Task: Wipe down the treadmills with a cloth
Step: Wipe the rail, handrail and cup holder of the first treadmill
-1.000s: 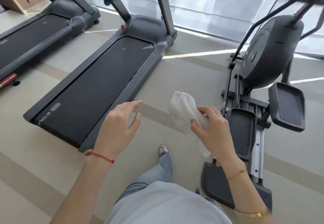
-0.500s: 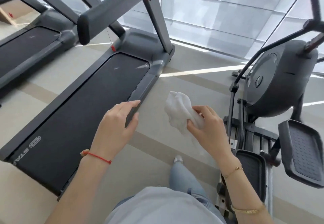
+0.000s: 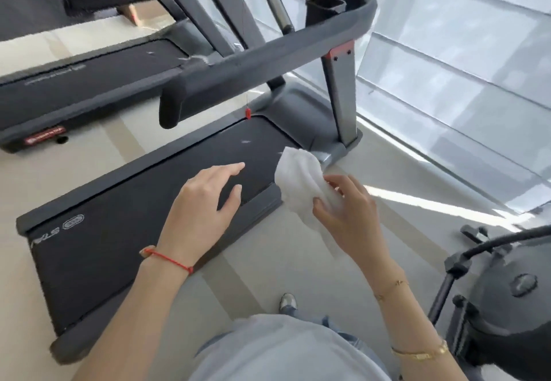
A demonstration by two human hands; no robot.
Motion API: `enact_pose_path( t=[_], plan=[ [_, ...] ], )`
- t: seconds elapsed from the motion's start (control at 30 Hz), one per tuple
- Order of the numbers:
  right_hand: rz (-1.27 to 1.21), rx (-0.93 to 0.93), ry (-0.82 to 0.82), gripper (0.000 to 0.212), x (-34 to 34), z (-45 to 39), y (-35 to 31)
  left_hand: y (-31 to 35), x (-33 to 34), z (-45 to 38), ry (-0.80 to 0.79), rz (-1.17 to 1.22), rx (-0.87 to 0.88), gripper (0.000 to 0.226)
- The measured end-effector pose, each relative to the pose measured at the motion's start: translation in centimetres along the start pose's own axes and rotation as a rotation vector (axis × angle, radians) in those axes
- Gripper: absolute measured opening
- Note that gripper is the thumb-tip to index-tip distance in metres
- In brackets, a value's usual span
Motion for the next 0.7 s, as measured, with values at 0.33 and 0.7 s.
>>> enact_pose_path(
  t=[0.33, 0.7],
  plan=[
    [-0.030, -0.286, -0.129, 0.035, 3.5, -17.3, -5.4, -4.1, -0.5, -8.6, 0.223, -0.160, -0.217, 0.037],
    [-0.076, -0.530, -0.051, 0.036, 9.7, -30.0, -14.7, -12.9, -2.8, -16.8, 0.286, -0.256, -0.321, 0.042]
  ],
)
Point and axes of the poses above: each hand's wrist, its own z-axis away from the middle knuckle, its own x-axis out of the palm, y = z × x, the point moved 1 cm from there along -z, towards the middle knuckle, and after that the axes turned 12 degrees about x, right-handed, at the moved point
